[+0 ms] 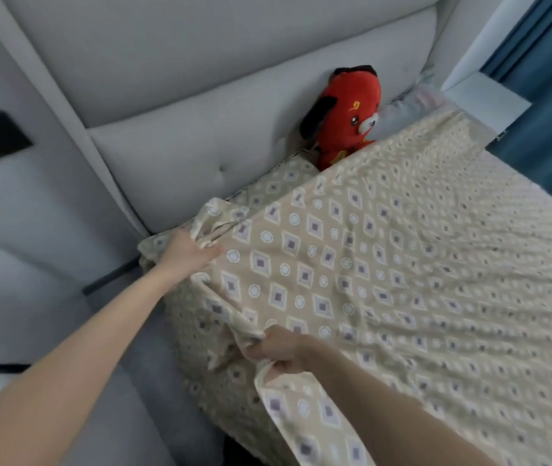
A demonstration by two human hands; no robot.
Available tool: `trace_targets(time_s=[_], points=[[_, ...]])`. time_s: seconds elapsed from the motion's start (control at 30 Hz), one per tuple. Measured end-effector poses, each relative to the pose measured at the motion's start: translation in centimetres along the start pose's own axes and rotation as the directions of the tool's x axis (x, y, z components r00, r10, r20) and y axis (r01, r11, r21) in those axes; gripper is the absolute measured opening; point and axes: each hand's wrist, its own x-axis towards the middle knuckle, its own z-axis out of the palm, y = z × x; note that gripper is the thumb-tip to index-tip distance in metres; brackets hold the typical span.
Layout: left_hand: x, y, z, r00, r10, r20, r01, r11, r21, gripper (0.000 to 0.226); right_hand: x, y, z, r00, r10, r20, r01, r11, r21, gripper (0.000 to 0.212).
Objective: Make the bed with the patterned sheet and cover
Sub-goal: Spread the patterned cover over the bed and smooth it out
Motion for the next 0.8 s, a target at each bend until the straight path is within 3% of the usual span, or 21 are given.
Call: trace_targets(time_s=[0.07,0.13,0.4,0.53,0.67,0.8], points=[[1.1,-2.5,-0.6,0.999,-0.046,0.026,0.047,0.998,-0.046,0.05,1.8,0.4,1.3,1.0,0.031,0.002,-0.031,0.999,0.006,0.006],[2.2,-4.9,-1.0,0.997,-0.072,0.03,0.073,0.995,-0.064,0.061,3.8,1.1,2.3,0.999,0.049,0.01,-0.049,0.999,0.003,0.014],[6.1,-12.9,-2.0,0.995,-0.084,0.046,0.091,0.983,-0.162,0.034,11.3,3.8,6.7,0.996,-0.05,-0.073,0.037,0.986,-0.161,0.042],[8.8,-17.0,-2.7,0.993,-0.117,-0.026,0.113,0.987,-0.117,0.029,15.8,4.9,9.0,0.99,-0.108,-0.087,0.064,0.915,-0.399,0.023],[10.9,-20.2,-3.7,0.991,-0.116,-0.073,0.117,0.993,-0.001,0.03,19.5,4.9,9.3,0.997,-0.061,-0.056,0.034,0.919,-0.393,0.007],[12.2,-23.0,-4.6,0.99,-0.082,-0.111,0.091,0.993,0.074,0.024,22.6,5.8,10.3,0.999,-0.044,0.007,0.043,0.923,-0.383,0.01]])
